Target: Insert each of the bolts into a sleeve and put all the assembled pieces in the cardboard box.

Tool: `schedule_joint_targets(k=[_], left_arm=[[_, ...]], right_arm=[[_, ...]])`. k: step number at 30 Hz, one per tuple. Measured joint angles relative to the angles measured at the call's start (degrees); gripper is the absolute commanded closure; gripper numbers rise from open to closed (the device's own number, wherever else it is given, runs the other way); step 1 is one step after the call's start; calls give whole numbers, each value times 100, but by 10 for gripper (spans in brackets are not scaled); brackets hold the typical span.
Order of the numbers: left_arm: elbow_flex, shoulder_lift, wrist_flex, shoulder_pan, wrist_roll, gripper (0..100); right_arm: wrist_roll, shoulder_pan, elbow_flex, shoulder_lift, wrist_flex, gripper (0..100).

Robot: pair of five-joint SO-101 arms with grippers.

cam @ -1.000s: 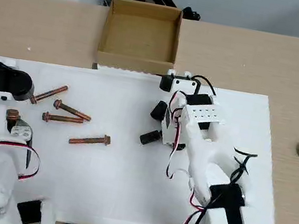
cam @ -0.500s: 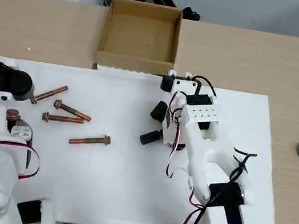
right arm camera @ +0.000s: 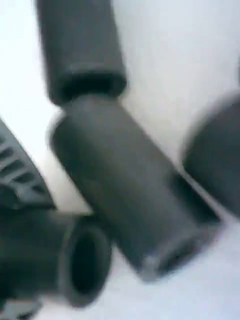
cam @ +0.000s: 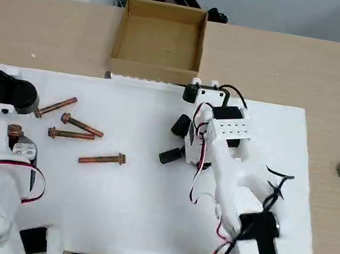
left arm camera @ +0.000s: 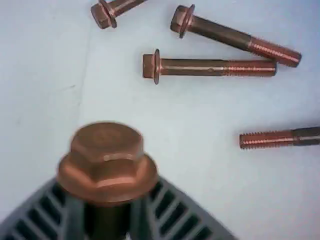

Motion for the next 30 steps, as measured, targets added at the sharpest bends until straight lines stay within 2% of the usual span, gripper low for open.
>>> schedule_joint_targets(k=[8, 17, 24, 30], left_arm=[[0, 0, 0, 0, 0, 995], [0, 0, 0, 0, 0, 995], [114, -18, -158, 0, 0, 995], [264, 0, -352, 0, 9, 995]], right_arm=[[0, -88, 0, -1785, 809, 991], [0, -105, 9, -4598, 870, 991], [-1204, -97, 501, -6681, 70, 995], [-1424, -97, 1653, -8193, -554, 995]])
